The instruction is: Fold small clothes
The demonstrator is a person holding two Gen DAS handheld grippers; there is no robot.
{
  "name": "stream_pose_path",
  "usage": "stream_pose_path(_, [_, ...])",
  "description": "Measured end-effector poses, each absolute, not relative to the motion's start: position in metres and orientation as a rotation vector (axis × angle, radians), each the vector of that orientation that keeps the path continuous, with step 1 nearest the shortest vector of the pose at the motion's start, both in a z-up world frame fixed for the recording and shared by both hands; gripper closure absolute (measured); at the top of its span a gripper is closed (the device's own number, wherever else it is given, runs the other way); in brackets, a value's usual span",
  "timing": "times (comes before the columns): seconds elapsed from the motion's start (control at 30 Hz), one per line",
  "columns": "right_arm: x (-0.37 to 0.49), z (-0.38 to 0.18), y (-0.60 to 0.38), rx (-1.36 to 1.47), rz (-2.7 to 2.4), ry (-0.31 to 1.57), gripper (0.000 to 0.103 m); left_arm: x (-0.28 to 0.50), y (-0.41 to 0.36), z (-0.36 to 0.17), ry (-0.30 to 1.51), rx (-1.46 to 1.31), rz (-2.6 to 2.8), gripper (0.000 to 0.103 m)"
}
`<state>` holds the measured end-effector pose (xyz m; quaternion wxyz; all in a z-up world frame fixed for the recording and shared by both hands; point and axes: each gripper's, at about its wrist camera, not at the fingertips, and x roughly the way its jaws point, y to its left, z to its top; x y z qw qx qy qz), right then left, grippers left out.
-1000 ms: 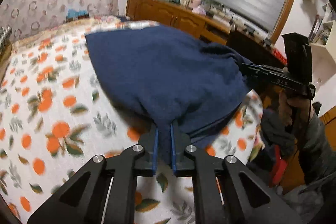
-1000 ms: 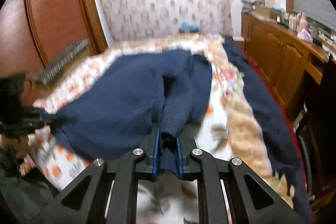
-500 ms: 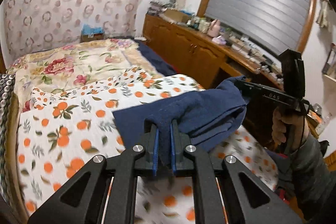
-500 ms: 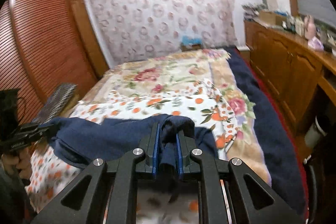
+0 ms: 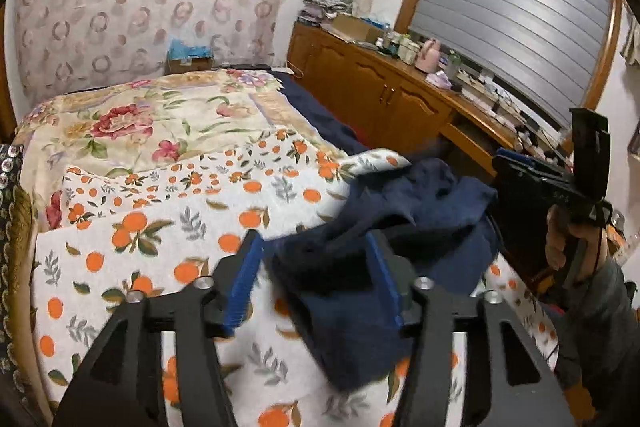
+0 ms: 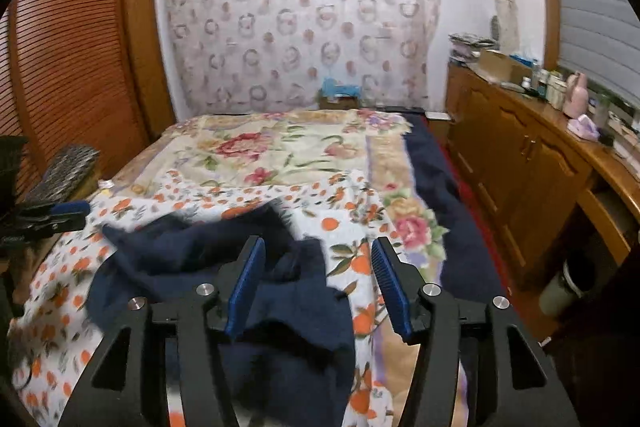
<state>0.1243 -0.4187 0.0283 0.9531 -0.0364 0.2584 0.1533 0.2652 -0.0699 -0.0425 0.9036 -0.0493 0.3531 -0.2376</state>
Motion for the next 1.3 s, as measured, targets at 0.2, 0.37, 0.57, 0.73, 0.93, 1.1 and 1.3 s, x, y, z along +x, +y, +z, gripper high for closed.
stream_pose_path(0.2, [0.109,-0.004,-0.410,-0.169,0.405,0.614,0.034,0.261,-0.078,-0.063,0.794,-0.039,-0.518,0.035])
stream_pose_path(0.37, [0.120,-0.012,-0.404,-0.194,0.434,0.650,0.034,0.279,-0.097,-0.076,0.846,-0.028,-0.535,0.035])
stream_pose_path(0.57, [0.154,0.009,-0.412,-0.192,0.453,0.625,0.081,0.307,-0.108,-0.076,0.838,-0.023,-0.508,0.035])
stream_pose_path(0.73, [0.189,0.029,-0.409,-0.138,0.473,0.598,0.096,0.325,-0.107,-0.075,0.833,-0.064,-0.517,0.035])
stream_pose_path(0.93, [0.219,0.014,-0.394,-0.143,0.294,0.716,0.060,0.335,-0.089,-0.084,0.835,-0.037,-0.352,0.035])
stream_pose_path(1.1, [0.201,0.024,-0.405,-0.081,0.293,0.704,0.036,0.332,-0.090,-0.091,0.854,-0.027,-0.357,0.035])
stream_pose_path(1.3, [0.185,0.007,-0.428,0.026,0.389,0.745,0.030,0.334,-0.095,-0.104,0.917,-0.056,-0.402,0.035])
